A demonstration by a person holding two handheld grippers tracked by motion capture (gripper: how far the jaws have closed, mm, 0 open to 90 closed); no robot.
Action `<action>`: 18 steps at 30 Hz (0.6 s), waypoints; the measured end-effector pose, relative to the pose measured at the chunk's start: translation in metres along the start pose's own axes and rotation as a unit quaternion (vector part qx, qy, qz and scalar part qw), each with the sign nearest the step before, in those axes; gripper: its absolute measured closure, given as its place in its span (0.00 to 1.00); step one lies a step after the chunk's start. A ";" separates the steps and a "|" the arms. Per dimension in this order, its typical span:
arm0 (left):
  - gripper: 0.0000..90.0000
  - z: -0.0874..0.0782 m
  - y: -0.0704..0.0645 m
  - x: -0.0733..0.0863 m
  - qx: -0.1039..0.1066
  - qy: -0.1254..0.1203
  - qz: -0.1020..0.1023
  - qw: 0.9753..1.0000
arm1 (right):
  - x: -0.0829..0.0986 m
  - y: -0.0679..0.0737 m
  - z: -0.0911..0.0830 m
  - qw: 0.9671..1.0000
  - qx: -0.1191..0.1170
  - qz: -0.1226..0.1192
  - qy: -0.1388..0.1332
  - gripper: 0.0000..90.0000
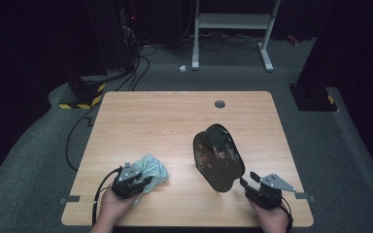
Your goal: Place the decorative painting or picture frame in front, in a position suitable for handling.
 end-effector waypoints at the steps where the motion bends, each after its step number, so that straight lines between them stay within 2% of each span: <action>1: 0.76 0.000 0.000 0.000 0.000 0.000 0.001 1.000 | 0.000 0.000 0.000 1.000 0.001 0.000 0.003 0.54; 7: 0.79 -0.001 -0.001 -0.003 0.002 -0.004 -0.003 1.000 | 0.000 -0.003 -0.002 1.000 0.002 -0.003 0.014 0.53; 10: 0.76 -0.002 -0.001 -0.004 0.004 -0.004 -0.002 1.000 | 0.001 -0.003 -0.003 1.000 -0.001 -0.003 0.017 0.53; 14: 0.50 -0.004 -0.001 -0.005 -0.002 -0.002 0.010 1.000 | 0.002 -0.003 -0.003 1.000 -0.002 -0.004 0.016 0.53; 15: 0.50 -0.005 0.000 -0.007 -0.009 -0.005 0.012 1.000 | 0.002 -0.003 -0.003 1.000 -0.002 -0.004 0.016 0.53; 16: 0.42 -0.007 0.000 -0.008 -0.014 -0.011 0.010 1.000 | 0.002 -0.002 -0.004 1.000 -0.002 -0.005 0.016 0.53; 18: 0.32 -0.012 0.004 -0.010 -0.017 -0.025 0.004 1.000 | 0.001 -0.002 -0.004 1.000 -0.002 -0.005 0.015 0.53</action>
Point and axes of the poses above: each handheld gripper's, and its own axes: z roughly forward along the jaws, x roughly out of its underside, y roughly to its left, the point moved 1 cm from there along z, roughly forward along the jaws, and after that the axes turned 11 degrees about -x, right-handed, at the moved point
